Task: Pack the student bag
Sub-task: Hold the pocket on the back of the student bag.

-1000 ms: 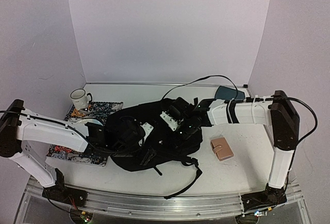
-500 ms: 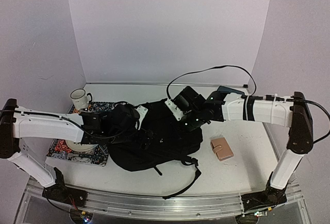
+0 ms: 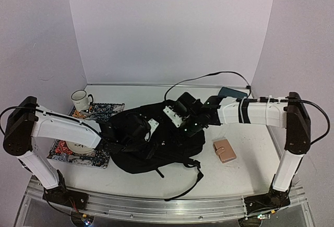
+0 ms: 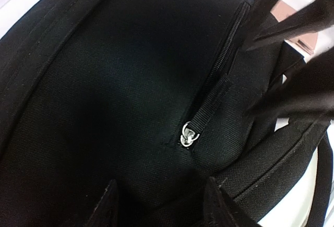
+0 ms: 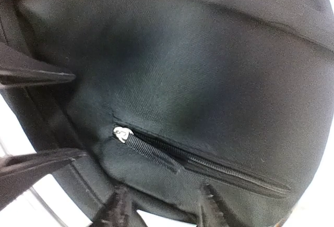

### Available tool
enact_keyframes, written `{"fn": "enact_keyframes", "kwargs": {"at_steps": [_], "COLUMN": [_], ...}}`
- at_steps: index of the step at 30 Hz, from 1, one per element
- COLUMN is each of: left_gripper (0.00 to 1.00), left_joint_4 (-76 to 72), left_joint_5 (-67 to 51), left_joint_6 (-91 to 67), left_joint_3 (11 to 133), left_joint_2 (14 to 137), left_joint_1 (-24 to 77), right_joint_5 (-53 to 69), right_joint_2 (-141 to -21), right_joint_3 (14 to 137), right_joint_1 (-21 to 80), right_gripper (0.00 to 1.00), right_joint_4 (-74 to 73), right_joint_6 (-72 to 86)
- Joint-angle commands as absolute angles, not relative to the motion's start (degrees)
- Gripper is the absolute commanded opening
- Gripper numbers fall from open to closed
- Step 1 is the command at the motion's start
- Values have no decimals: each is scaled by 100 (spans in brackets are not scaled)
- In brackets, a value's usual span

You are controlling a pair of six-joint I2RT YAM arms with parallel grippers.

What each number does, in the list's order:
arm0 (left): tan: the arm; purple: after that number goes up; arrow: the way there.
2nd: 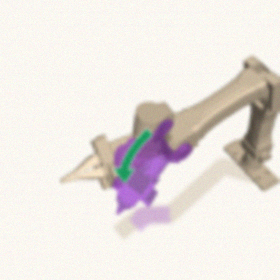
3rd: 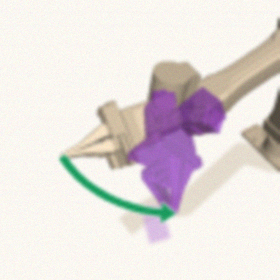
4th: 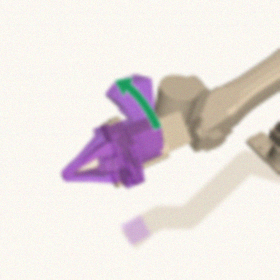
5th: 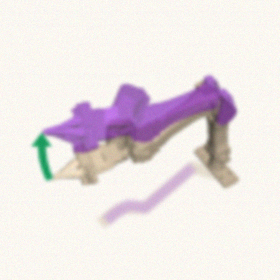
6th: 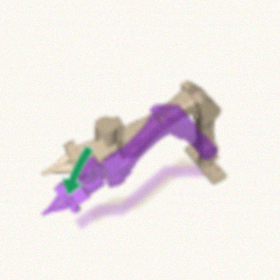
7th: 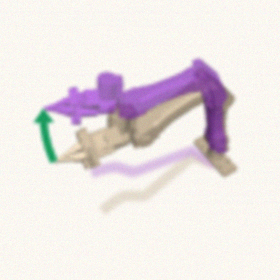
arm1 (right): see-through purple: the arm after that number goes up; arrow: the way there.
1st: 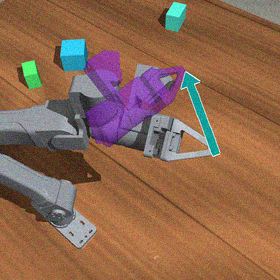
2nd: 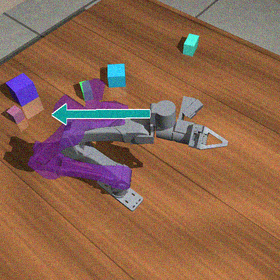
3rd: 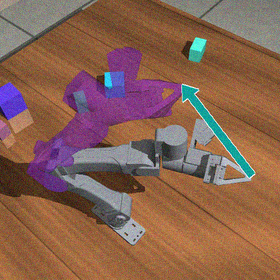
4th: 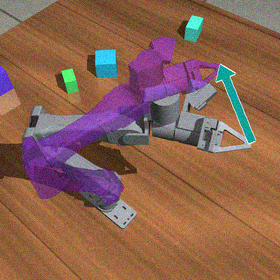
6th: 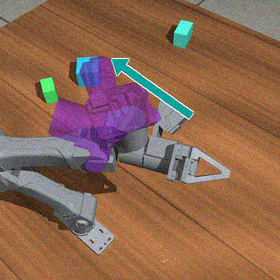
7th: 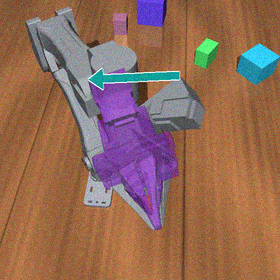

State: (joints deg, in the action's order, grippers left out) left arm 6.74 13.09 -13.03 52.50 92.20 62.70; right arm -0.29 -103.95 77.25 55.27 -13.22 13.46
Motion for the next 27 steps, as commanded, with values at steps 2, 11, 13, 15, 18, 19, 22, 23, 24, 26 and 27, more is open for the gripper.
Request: {"fn": "enact_keyframes", "kwargs": {"at_steps": [2, 11, 13, 15, 18, 19, 22, 23, 24, 26, 27], "left_gripper": [50, 43, 42, 42, 42, 42, 41, 41, 40, 40, 40], "left_joint_4": [464, 279, 246, 201, 162, 156, 149, 149, 150, 150, 149], "left_joint_5": [1148, 986, 962, 945, 923, 924, 968, 970, 971, 962, 950], "left_joint_6": [-1434, -1724, -1753, -1774, -1787, -1793, -1818, -1821, -1827, -1840, -1846], "left_joint_3": [4947, 4538, 4500, 4473, 4494, 4508, 4534, 4535, 4533, 4521, 4512], "left_joint_2": [9064, 8999, 8993, 8993, 9010, 9021, 9055, 9068, 9079, 9094, 9100], "left_joint_1": [6284, 6284, 6285, 6284, 6284, 6284, 6284, 6284, 6284, 6284, 6284], "right_joint_5": [258, 170, 223, 352, 511, 552, 646, 653, 664, 680, 694], "right_joint_2": [-10925, -11266, -11268, -11293, -11315, -11319, -11329, -11335, -11346, -11374, -11390], "right_joint_3": [8001, 8279, 8326, 8385, 8427, 8425, 8398, 8386, 8375, 8363, 8361], "right_joint_1": [5531, 5533, 5529, 5529, 5530, 5533, 5530, 5529, 5528, 5528, 5529], "right_gripper": [50, 51, 49, 41, 32, 28, 23, 22, 21, 21, 22], "right_joint_4": [-1452, -1465, -1468, -1467, -1467, -1465, -1468, -1471, -1475, -1476, -1477], "right_joint_6": [1007, 989, 993, 967, 958, 956, 944, 945, 942, 940, 940]}}
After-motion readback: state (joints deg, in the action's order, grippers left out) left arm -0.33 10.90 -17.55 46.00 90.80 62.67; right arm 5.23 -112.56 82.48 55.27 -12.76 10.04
